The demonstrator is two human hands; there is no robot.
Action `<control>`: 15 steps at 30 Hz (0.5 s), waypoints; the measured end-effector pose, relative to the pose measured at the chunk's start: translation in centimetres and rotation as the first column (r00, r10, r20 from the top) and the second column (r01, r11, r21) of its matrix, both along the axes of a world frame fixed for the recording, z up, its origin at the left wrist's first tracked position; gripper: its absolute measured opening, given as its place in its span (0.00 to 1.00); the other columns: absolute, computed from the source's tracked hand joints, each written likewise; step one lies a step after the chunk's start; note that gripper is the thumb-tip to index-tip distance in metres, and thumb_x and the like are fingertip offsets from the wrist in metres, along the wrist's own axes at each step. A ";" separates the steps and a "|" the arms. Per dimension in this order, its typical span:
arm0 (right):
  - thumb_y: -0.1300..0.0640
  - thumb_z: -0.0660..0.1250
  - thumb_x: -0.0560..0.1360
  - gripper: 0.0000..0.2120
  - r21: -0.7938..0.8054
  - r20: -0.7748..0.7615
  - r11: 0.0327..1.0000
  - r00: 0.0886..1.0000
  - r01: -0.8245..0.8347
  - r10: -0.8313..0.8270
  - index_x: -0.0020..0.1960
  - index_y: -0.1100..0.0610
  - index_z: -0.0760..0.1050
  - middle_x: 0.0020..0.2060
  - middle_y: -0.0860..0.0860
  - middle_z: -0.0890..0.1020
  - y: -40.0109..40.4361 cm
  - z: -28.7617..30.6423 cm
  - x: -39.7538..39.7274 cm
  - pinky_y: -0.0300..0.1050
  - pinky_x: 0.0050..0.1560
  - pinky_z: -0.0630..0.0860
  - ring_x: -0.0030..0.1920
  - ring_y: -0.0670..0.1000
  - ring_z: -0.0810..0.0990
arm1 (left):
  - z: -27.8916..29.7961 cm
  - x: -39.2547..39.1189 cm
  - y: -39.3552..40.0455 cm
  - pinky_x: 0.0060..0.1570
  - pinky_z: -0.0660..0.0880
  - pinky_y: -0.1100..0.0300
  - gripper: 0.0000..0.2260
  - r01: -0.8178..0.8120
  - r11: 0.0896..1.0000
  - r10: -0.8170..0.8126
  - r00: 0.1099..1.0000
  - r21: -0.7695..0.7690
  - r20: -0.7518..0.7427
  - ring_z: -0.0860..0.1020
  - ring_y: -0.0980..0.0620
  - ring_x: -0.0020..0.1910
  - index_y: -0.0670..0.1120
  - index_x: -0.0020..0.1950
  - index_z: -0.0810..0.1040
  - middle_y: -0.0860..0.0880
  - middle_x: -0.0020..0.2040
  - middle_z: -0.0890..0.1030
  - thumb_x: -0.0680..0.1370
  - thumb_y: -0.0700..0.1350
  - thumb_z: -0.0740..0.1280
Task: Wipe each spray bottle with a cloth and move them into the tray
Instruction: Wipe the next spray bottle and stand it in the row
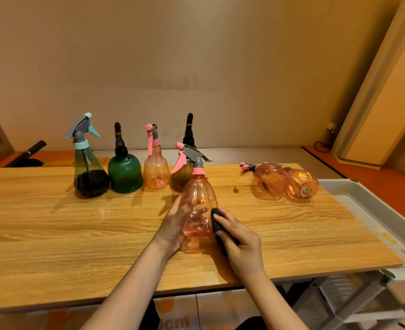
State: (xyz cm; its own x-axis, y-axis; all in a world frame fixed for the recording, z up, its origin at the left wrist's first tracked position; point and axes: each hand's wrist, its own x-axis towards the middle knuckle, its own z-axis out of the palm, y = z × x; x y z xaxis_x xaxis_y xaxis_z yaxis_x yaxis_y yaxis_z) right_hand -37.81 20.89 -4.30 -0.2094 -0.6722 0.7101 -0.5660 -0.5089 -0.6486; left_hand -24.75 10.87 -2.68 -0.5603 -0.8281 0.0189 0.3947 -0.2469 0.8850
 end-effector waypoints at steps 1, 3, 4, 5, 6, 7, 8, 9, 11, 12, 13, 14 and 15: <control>0.58 0.65 0.72 0.20 0.008 0.020 1.000 1.000 -0.001 0.001 0.63 0.48 0.72 0.61 0.30 0.72 0.0 0.1 0.0 0.36 0.63 0.69 0.63 0.43 0.73 | 0.1 -0.1 0.1 0.43 0.81 0.54 0.50 0.012 1.000 -0.012 1.000 -0.015 0.012 0.82 0.46 0.52 0.50 0.66 0.71 0.44 0.55 0.82 0.48 0.62 0.82; 0.62 0.67 0.71 0.23 0.010 0.051 1.000 0.999 0.006 -0.006 0.63 0.46 0.71 0.59 0.28 0.73 -0.2 0.7 -0.2 0.35 0.62 0.69 0.62 0.41 0.73 | 0.3 -0.1 0.4 0.43 0.80 0.56 0.46 0.048 0.998 -0.047 0.999 -0.043 0.026 0.82 0.46 0.51 0.50 0.65 0.72 0.45 0.55 0.83 0.50 0.60 0.82; 0.64 0.66 0.71 0.24 0.009 0.059 1.000 0.998 0.010 -0.011 0.63 0.46 0.72 0.58 0.29 0.73 -0.5 1.3 -0.5 0.34 0.62 0.69 0.62 0.40 0.74 | 0.4 -0.2 0.6 0.44 0.80 0.55 0.45 0.073 0.996 -0.071 0.997 -0.059 0.035 0.82 0.46 0.52 0.49 0.66 0.72 0.45 0.55 0.83 0.52 0.59 0.82; 0.65 0.66 0.70 0.22 0.009 0.058 1.000 0.998 0.016 -0.016 0.62 0.49 0.74 0.58 0.32 0.75 -0.9 1.9 -0.9 0.33 0.62 0.68 0.62 0.40 0.74 | 0.5 -0.2 0.7 0.46 0.79 0.54 0.45 0.100 0.992 -0.097 0.994 -0.076 0.047 0.82 0.45 0.52 0.48 0.67 0.71 0.44 0.56 0.82 0.54 0.57 0.81; 0.66 0.66 0.70 0.21 0.011 0.049 1.000 0.999 0.021 -0.021 0.61 0.52 0.75 0.59 0.35 0.75 -1.3 2.6 -1.2 0.32 0.61 0.68 0.61 0.39 0.74 | 0.5 -0.3 0.8 0.48 0.79 0.53 0.44 0.124 0.988 -0.119 0.991 -0.091 0.059 0.81 0.44 0.54 0.47 0.68 0.70 0.43 0.57 0.82 0.55 0.55 0.81; 0.66 0.65 0.70 0.20 0.020 0.036 1.000 0.999 0.022 -0.023 0.61 0.55 0.74 0.59 0.37 0.75 -1.8 3.3 -1.5 0.31 0.61 0.68 0.61 0.37 0.73 | 0.4 -0.2 0.8 0.49 0.78 0.52 0.44 0.145 0.984 -0.139 0.988 -0.103 0.065 0.80 0.43 0.55 0.48 0.69 0.70 0.43 0.58 0.81 0.56 0.55 0.80; 0.66 0.65 0.70 0.19 0.036 0.029 0.999 0.999 0.016 -0.017 0.61 0.56 0.74 0.58 0.38 0.75 -2.3 3.9 -1.7 0.31 0.61 0.68 0.61 0.36 0.73 | 0.4 -0.1 0.8 0.50 0.78 0.51 0.43 0.161 0.981 -0.155 0.986 -0.107 0.067 0.80 0.43 0.56 0.48 0.69 0.70 0.43 0.58 0.81 0.56 0.55 0.80; 0.66 0.65 0.70 0.19 0.051 0.028 0.999 1.000 0.006 -0.008 0.61 0.57 0.74 0.57 0.38 0.75 -2.6 4.4 -1.8 0.30 0.61 0.68 0.60 0.35 0.73 | 0.3 -0.1 0.8 0.51 0.78 0.51 0.42 0.170 0.980 -0.164 0.984 -0.107 0.066 0.80 0.42 0.57 0.48 0.69 0.70 0.42 0.58 0.81 0.57 0.54 0.79; 0.67 0.65 0.70 0.19 0.066 0.042 0.998 0.999 -0.008 0.005 0.61 0.56 0.74 0.56 0.39 0.76 -3.0 4.6 -1.7 0.31 0.61 0.68 0.60 0.35 0.73 | 0.4 0.1 0.8 0.51 0.78 0.51 0.38 0.171 0.979 -0.164 0.984 -0.109 0.068 0.79 0.42 0.58 0.49 0.69 0.70 0.42 0.59 0.81 0.60 0.51 0.76; 0.68 0.66 0.71 0.20 0.066 0.059 0.998 0.998 -0.007 0.003 0.61 0.55 0.74 0.56 0.39 0.76 -2.9 4.5 -1.6 0.31 0.61 0.68 0.60 0.35 0.73 | 0.4 0.1 0.8 0.51 0.78 0.51 0.37 0.171 0.979 -0.163 0.984 -0.111 0.072 0.79 0.42 0.58 0.49 0.69 0.70 0.43 0.59 0.81 0.60 0.50 0.74; 0.70 0.66 0.71 0.20 0.064 0.083 0.998 0.997 -0.003 -0.002 0.60 0.55 0.74 0.56 0.39 0.76 -2.7 4.2 -1.6 0.31 0.60 0.68 0.60 0.36 0.73 | 0.4 0.1 0.8 0.50 0.78 0.51 0.37 0.167 0.979 -0.159 0.984 -0.112 0.079 0.80 0.43 0.57 0.48 0.69 0.70 0.43 0.58 0.81 0.60 0.50 0.74; 0.71 0.66 0.72 0.21 0.061 0.109 0.998 0.994 0.000 -0.007 0.60 0.55 0.74 0.56 0.39 0.77 -2.6 4.0 -1.7 0.30 0.60 0.68 0.60 0.36 0.73 | 0.5 0.1 0.9 0.50 0.78 0.52 0.38 0.162 0.980 -0.153 0.984 -0.115 0.087 0.80 0.44 0.56 0.48 0.69 0.70 0.44 0.58 0.81 0.59 0.50 0.75; 0.72 0.66 0.72 0.21 0.064 0.128 0.998 0.992 0.002 -0.010 0.60 0.54 0.74 0.56 0.40 0.77 -2.4 3.8 -1.8 0.30 0.60 0.68 0.60 0.37 0.73 | 0.5 0.0 0.9 0.49 0.78 0.53 0.40 0.159 0.980 -0.149 0.985 -0.118 0.092 0.80 0.45 0.55 0.48 0.69 0.70 0.44 0.57 0.82 0.58 0.52 0.77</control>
